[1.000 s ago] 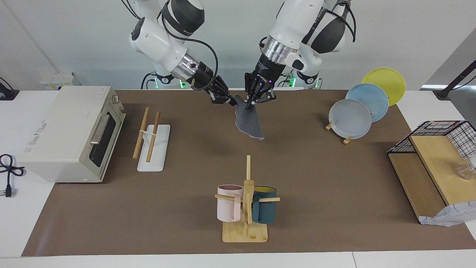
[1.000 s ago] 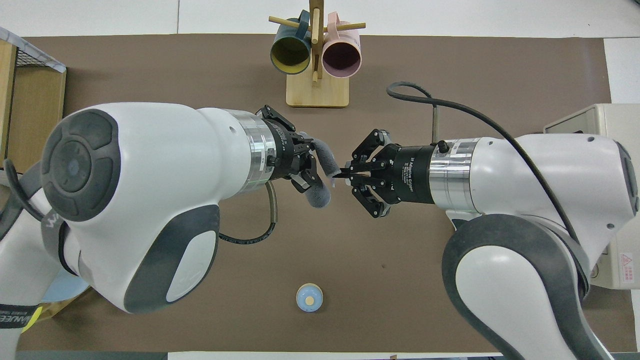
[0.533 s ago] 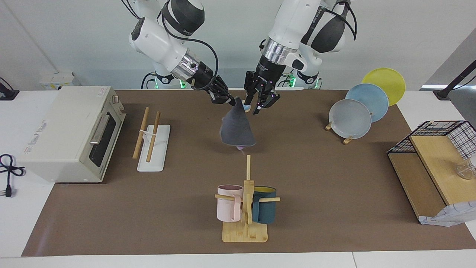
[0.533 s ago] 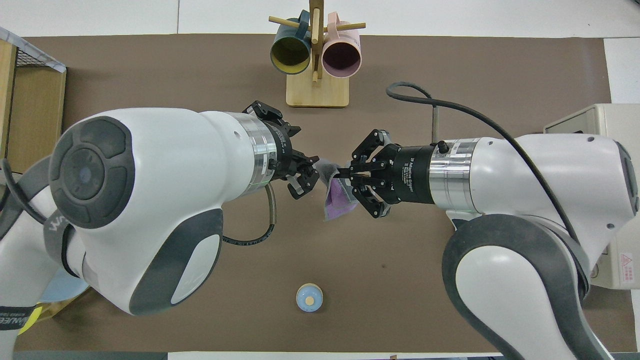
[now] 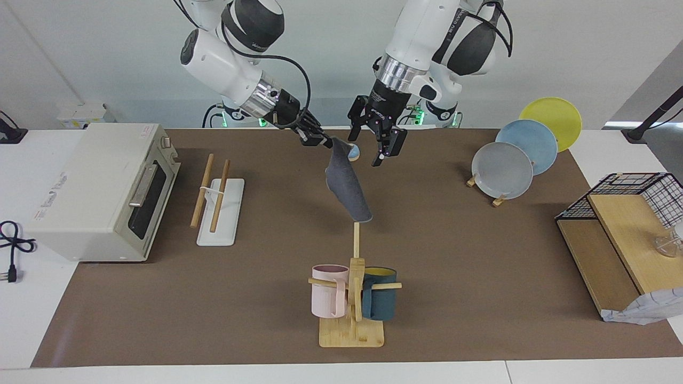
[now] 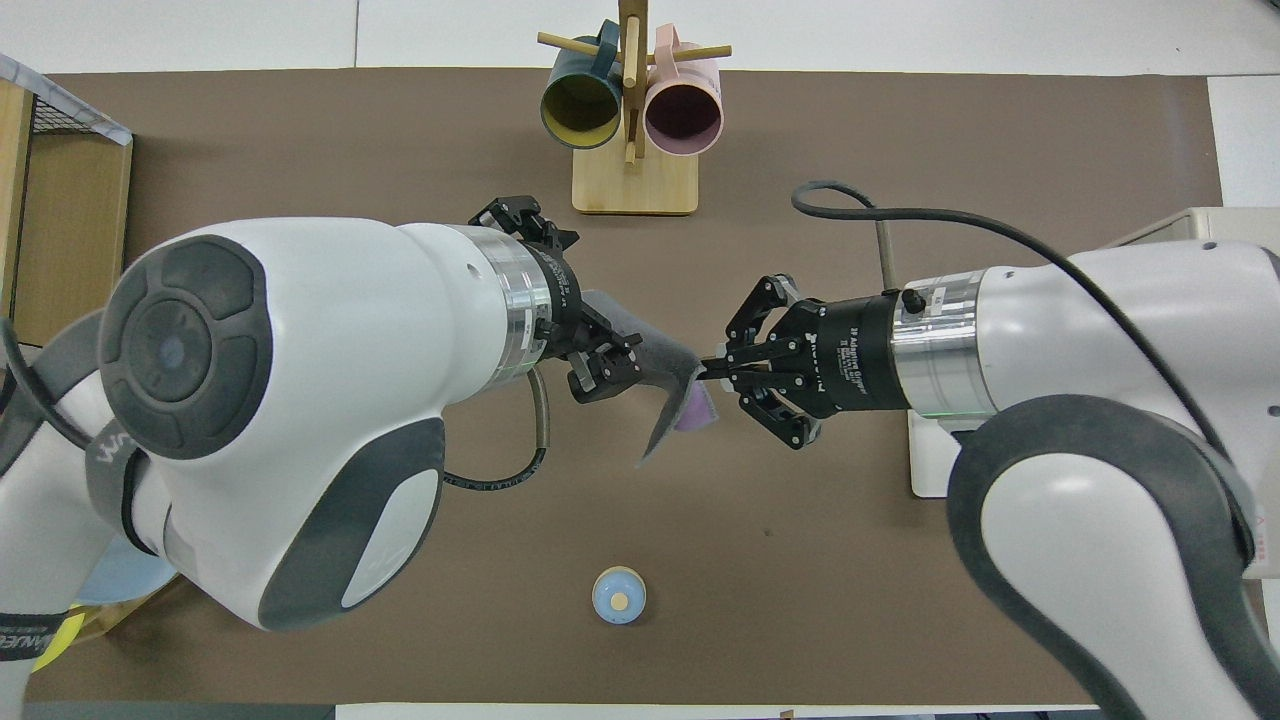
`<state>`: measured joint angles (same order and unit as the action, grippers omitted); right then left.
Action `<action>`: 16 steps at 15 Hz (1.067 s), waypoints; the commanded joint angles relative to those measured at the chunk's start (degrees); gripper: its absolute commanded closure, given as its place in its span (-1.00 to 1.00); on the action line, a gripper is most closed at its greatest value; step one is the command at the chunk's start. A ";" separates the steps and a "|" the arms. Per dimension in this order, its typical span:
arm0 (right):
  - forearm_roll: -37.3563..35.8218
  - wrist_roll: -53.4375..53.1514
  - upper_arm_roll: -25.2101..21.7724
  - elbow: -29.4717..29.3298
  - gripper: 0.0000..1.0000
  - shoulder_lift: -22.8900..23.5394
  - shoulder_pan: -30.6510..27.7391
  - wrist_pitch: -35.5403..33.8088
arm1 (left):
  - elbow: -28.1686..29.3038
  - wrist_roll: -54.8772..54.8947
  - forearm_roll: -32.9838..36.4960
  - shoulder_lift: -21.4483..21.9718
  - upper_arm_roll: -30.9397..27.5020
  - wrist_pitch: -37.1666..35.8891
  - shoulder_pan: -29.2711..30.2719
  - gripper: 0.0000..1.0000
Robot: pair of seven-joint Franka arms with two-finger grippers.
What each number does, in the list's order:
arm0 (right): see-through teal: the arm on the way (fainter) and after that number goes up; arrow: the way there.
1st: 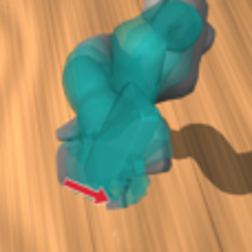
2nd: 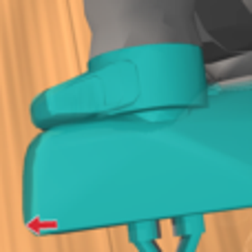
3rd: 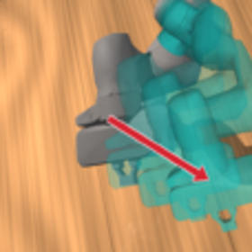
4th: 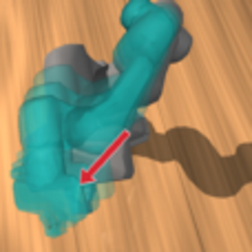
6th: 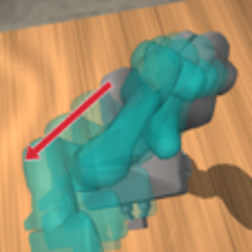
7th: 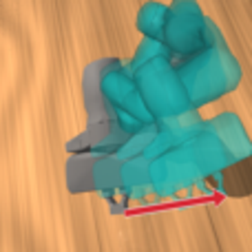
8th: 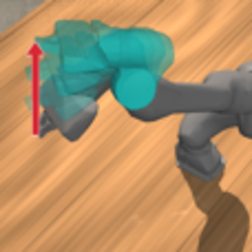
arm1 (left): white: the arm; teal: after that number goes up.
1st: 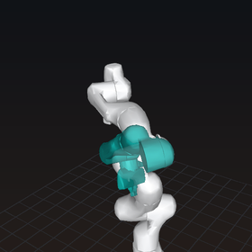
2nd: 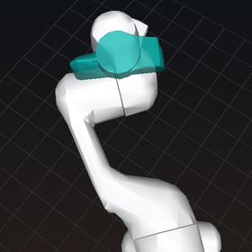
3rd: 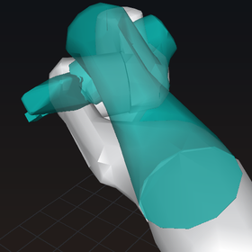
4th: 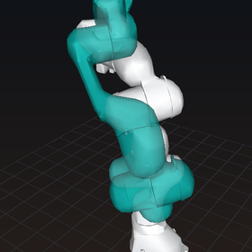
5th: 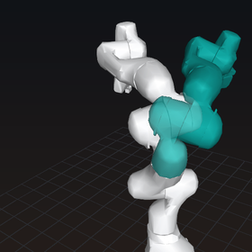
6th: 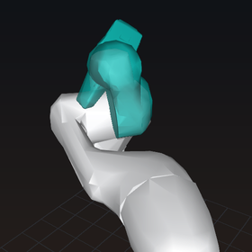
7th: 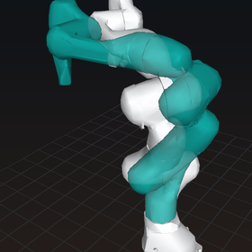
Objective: Fold towel and hang on rack
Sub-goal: 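Carry the towel with the right gripper to the wooden rack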
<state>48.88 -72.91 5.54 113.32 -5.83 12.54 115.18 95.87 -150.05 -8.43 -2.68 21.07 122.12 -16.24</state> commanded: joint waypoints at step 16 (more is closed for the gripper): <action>-38.15 72.97 0.35 -7.23 1.00 0.55 -16.94 -26.41 | 6.97 90.39 -0.35 4.00 -1.03 -7.50 24.66 -1.00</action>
<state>13.30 -5.42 5.25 109.01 -6.31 -3.95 90.09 101.86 -70.37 -8.21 -0.49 19.62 117.07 6.13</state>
